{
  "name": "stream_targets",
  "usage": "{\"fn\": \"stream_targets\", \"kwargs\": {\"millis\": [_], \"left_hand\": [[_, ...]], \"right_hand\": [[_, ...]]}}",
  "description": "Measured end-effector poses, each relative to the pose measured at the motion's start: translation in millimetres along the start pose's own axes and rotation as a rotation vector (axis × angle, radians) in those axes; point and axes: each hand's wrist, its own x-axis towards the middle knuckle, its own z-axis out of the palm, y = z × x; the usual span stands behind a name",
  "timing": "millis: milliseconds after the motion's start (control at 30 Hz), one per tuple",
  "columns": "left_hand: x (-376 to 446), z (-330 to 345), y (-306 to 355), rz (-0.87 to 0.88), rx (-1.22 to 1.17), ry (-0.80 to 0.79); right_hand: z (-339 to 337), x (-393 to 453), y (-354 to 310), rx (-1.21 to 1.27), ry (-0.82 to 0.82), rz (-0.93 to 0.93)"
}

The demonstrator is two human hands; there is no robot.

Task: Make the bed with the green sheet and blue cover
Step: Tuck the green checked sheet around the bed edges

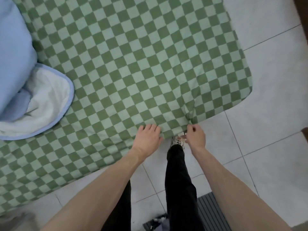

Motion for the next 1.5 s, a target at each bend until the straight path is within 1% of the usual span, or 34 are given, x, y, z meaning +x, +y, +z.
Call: {"fn": "stream_targets", "kwargs": {"millis": [100,133,200,267,367,467,567,667,767,833,900,1000,1033,1067,1133,1233,1333,1433,1500], "left_hand": [[33,-5,32,-0.015,0.01,-0.031],[43,-8,42,-0.038,0.018,-0.036],[51,-10,50,-0.092,0.02,-0.084],[76,-14,80,-0.117,0.042,-0.11],[81,-16,86,-0.135,0.07,-0.164],[100,-24,105,-0.157,0.149,-0.226],[114,-28,116,-0.132,0.258,-0.32],[119,-31,120,-0.137,0.261,-0.412],[123,-29,121,-0.168,0.188,-0.369],[127,-30,126,-0.195,0.11,-0.314],[134,-32,135,-0.166,0.085,-0.214],[150,-38,155,-0.084,0.117,-0.07],[157,-41,162,-0.079,0.121,-0.061],[164,-44,170,-0.095,0.126,-0.086],[176,-46,183,-0.111,0.195,-0.172],[186,-51,194,-0.077,0.295,-0.275],[190,-54,197,0.011,0.221,-0.282],[191,-54,201,0.118,0.102,-0.273],[188,-51,201,0.119,0.053,-0.184]], "right_hand": [[-38,28,0,-0.097,-0.086,-0.041],[-54,39,-2,-0.097,-0.061,-0.04],[-80,58,-10,-0.038,0.073,-0.035],[-133,100,-19,0.06,0.187,0.012],[-164,138,-41,0.07,0.221,0.026],[-190,170,-48,0.014,0.191,0.051],[-203,179,-41,-0.105,0.218,-0.059],[-218,185,-31,-0.26,0.181,-0.22],[-233,192,-25,-0.32,0.133,-0.327],[-240,194,-25,-0.212,0.116,-0.303],[-244,198,-27,-0.096,0.078,-0.257],[-246,207,-31,-0.076,0.114,-0.299],[-248,209,-33,-0.101,0.132,-0.316],[-250,211,-34,-0.141,0.137,-0.331],[-255,216,-35,-0.238,0.115,-0.372],[-262,221,-32,-0.331,0.071,-0.441],[-269,227,-22,-0.266,0.076,-0.408],[-273,230,-16,-0.072,0.095,-0.267],[-274,231,-18,-0.051,0.082,-0.235]]}}
